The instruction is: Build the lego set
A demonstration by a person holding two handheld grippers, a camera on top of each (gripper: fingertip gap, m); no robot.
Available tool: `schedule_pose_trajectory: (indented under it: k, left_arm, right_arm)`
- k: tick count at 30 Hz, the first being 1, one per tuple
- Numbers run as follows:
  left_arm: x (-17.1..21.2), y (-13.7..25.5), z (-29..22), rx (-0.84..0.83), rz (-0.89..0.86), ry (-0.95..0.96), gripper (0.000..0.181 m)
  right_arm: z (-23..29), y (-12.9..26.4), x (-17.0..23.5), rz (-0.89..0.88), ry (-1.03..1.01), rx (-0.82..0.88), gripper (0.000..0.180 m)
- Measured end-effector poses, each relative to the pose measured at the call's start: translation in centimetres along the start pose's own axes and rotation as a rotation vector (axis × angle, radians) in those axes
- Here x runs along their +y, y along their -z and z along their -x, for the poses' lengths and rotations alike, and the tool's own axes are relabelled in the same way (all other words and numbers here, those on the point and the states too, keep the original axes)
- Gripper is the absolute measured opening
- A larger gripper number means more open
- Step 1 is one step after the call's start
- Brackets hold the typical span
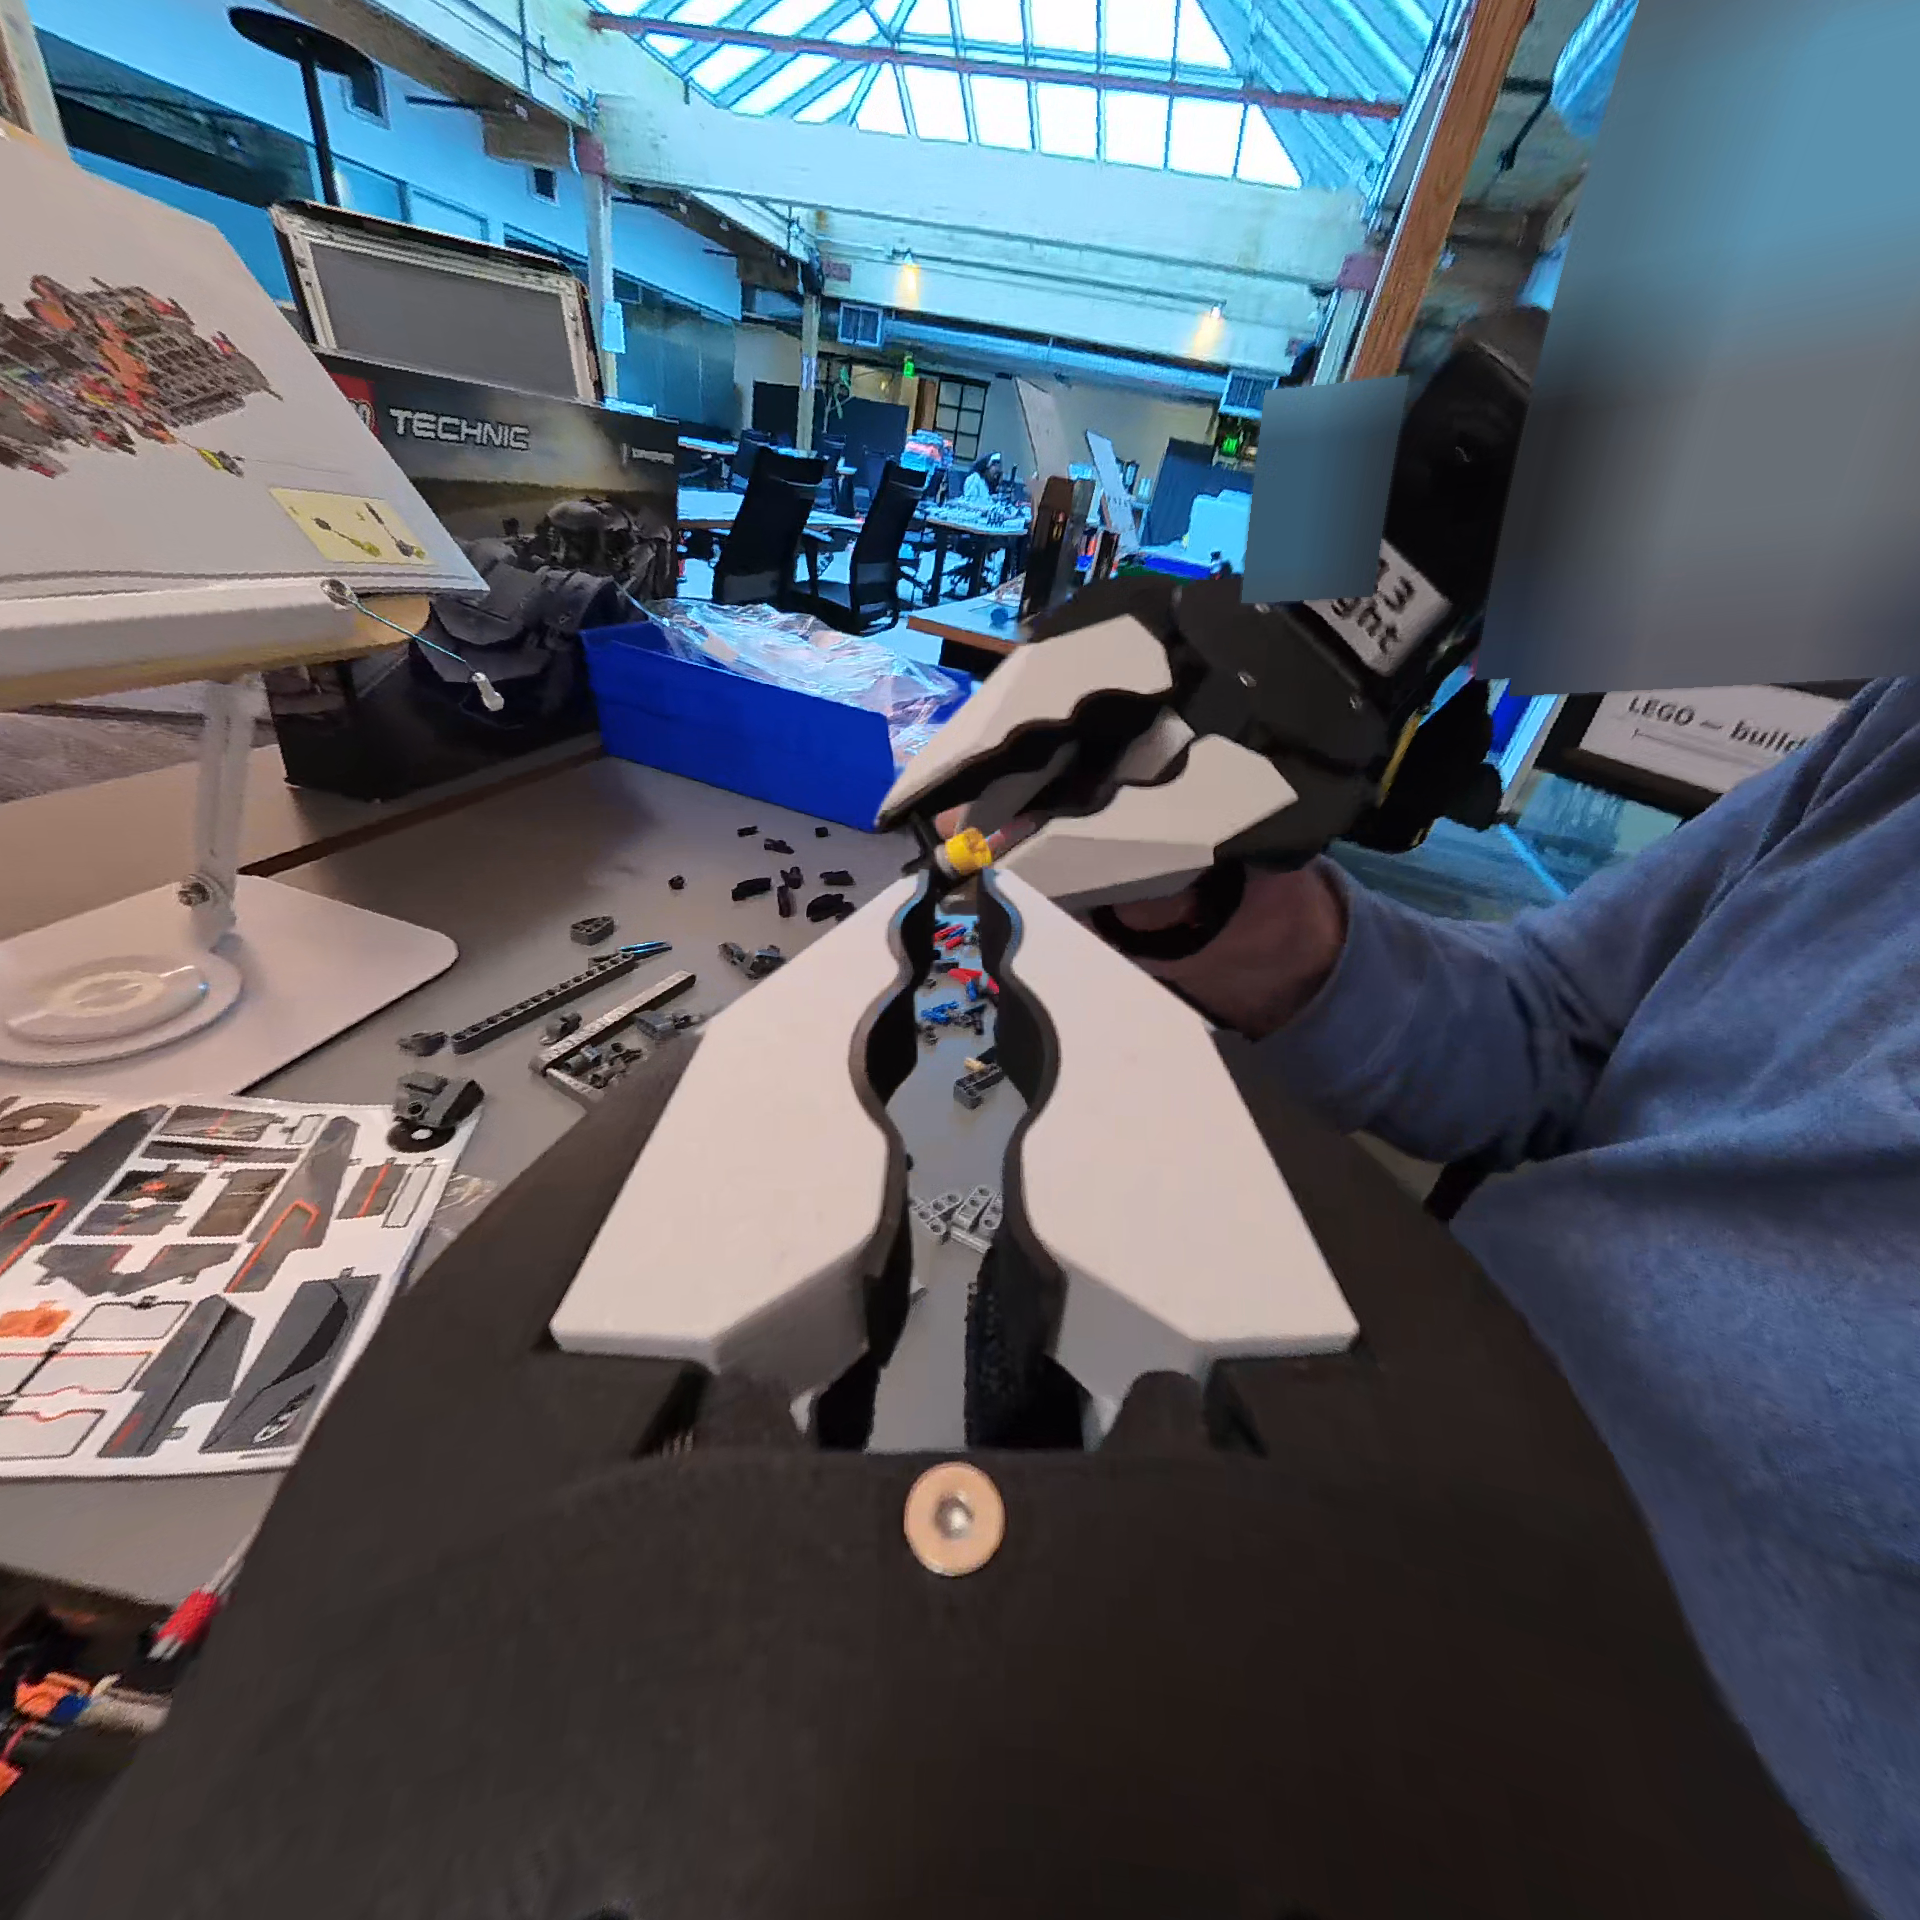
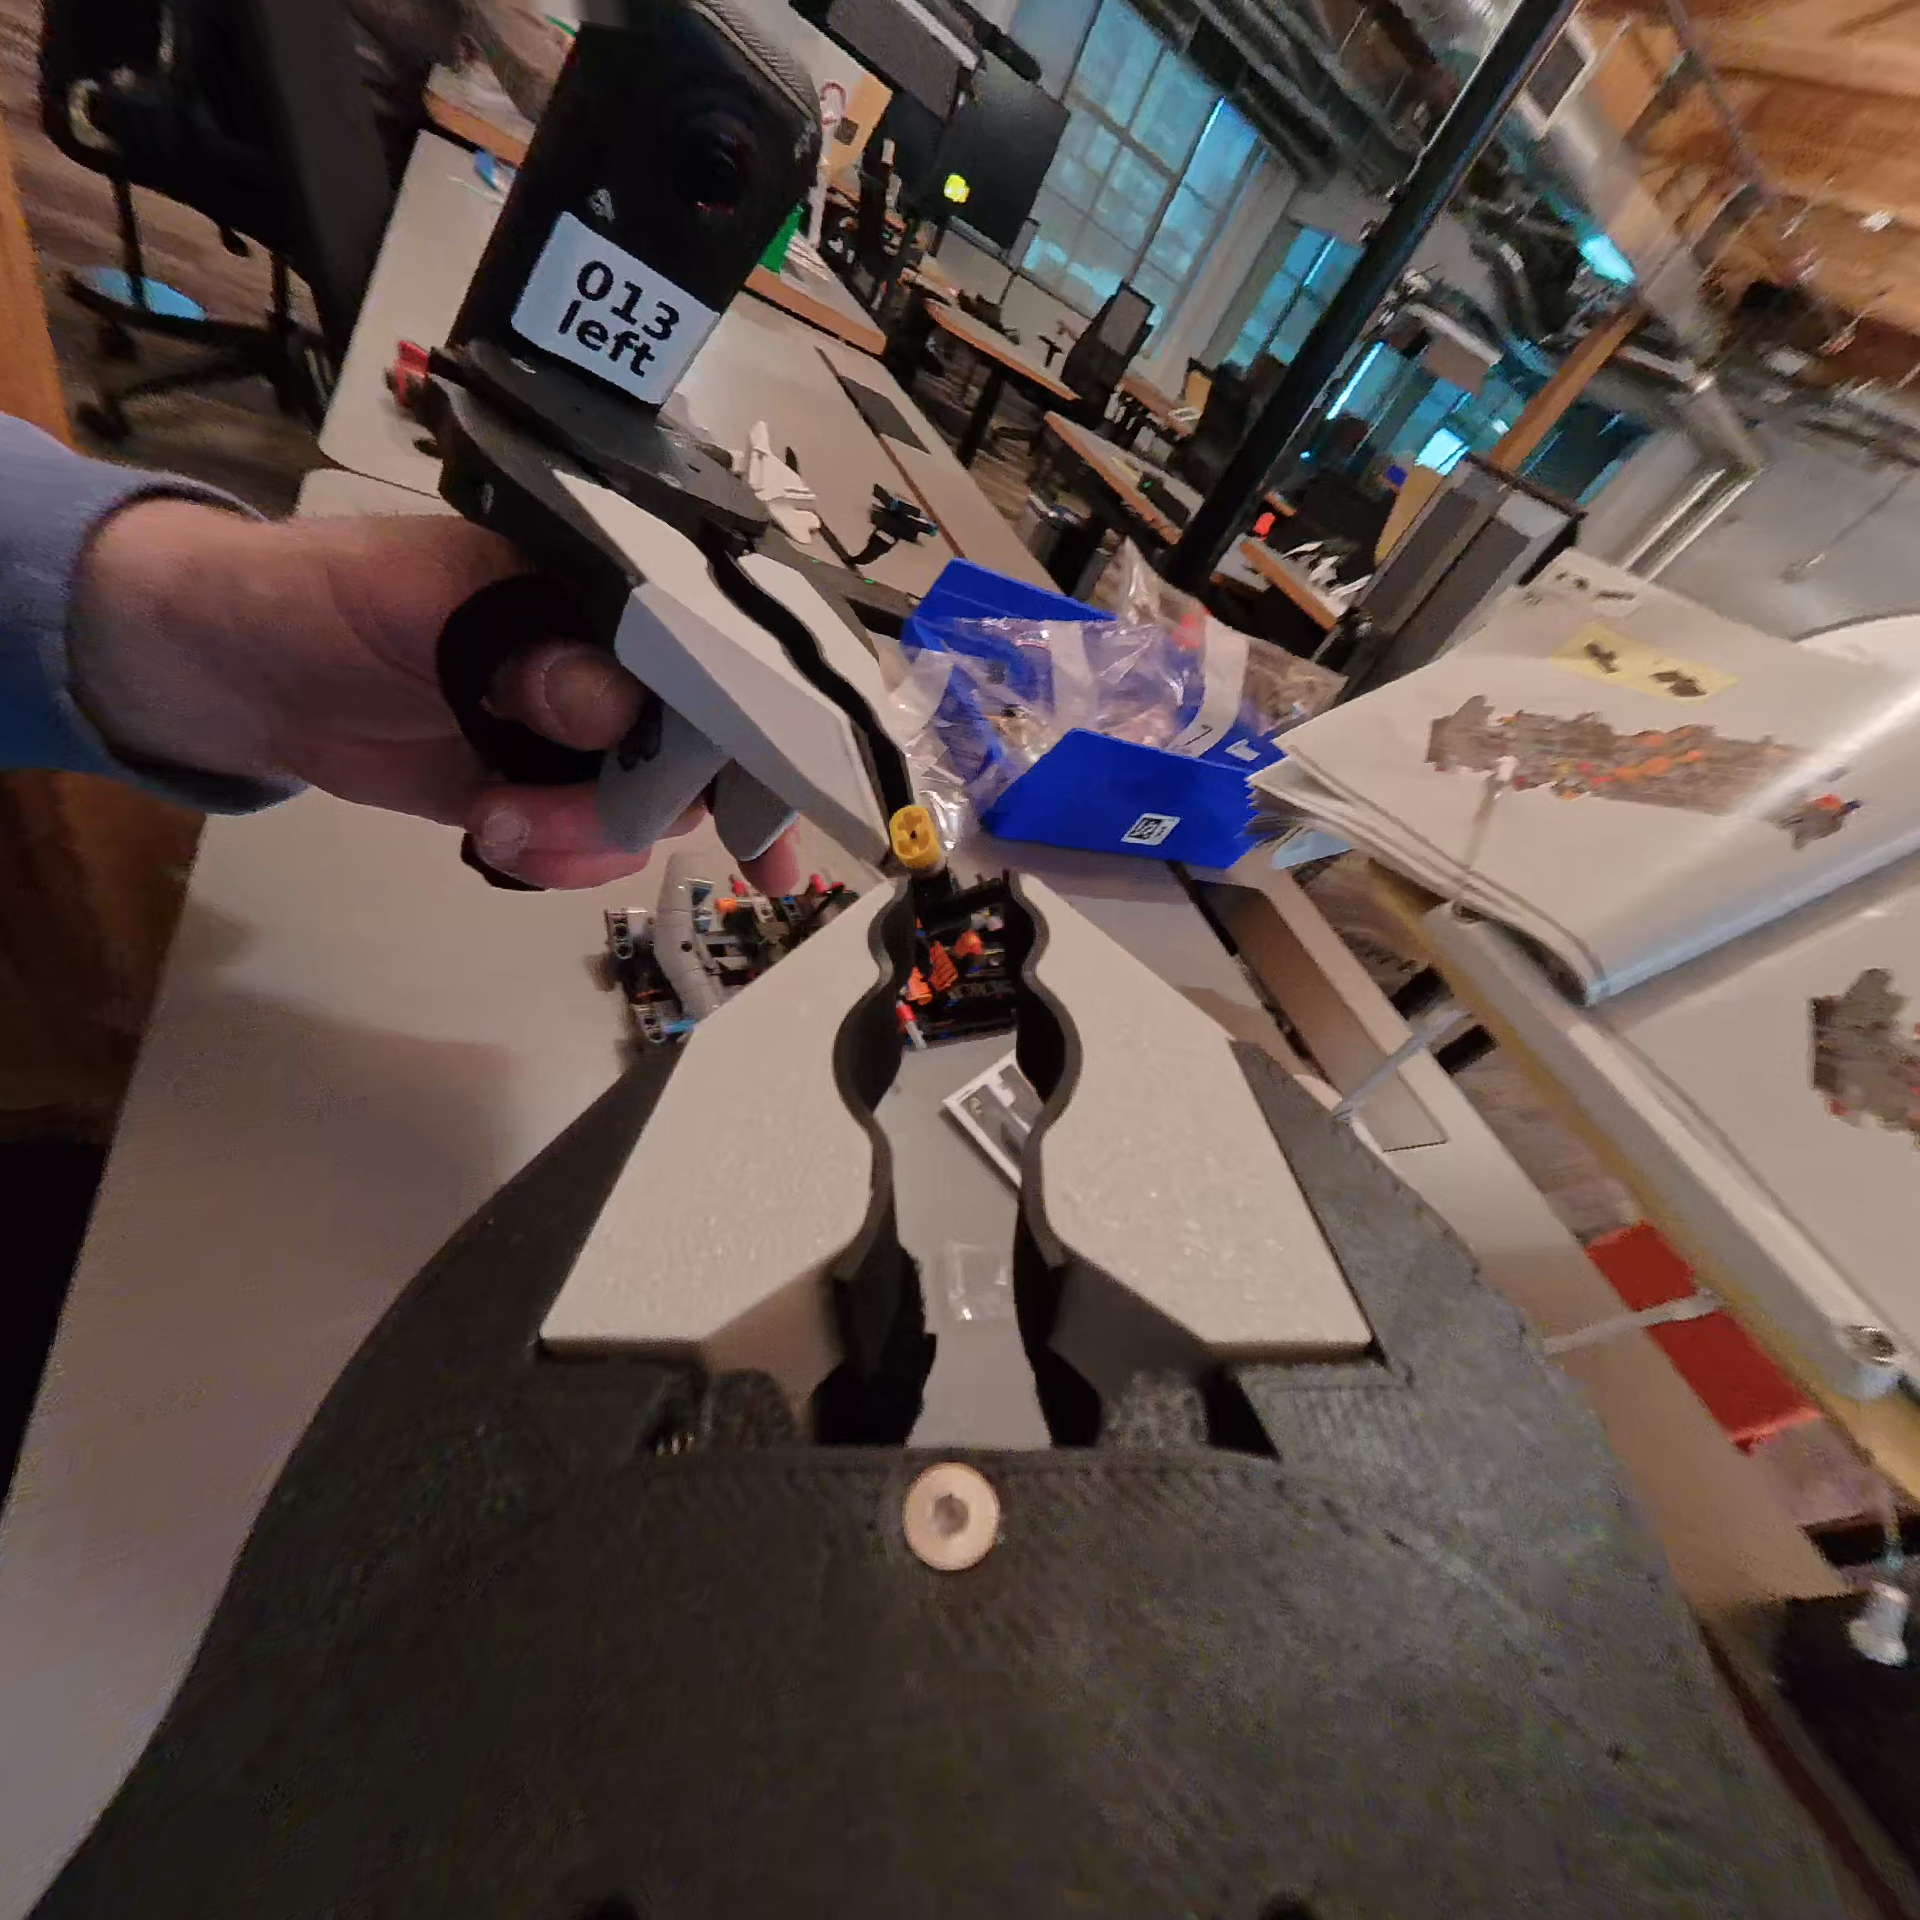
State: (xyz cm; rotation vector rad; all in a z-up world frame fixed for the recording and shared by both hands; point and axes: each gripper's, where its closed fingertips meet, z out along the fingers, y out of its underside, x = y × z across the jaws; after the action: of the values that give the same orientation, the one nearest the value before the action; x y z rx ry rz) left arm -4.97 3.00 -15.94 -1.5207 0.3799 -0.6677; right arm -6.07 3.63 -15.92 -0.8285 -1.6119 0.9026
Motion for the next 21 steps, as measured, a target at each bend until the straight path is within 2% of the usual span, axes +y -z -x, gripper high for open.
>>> schedule_pose_trajectory:
  k: [7, 21]
  left_arm:
    - [-0.4, 0.1, -0.1, 0.015, -0.018, 0.018, 0.000]
    - [-0.8, 0.0, -0.5, 0.063, -0.058, 0.084, 0.004]
  right_arm:
    - [-0.1, 0.2, -0.8, -0.023, 0.121, 0.113, 0.013]
    - [-0.3, 0.3, -1.1, -0.050, 0.127, 0.155, 0.013]
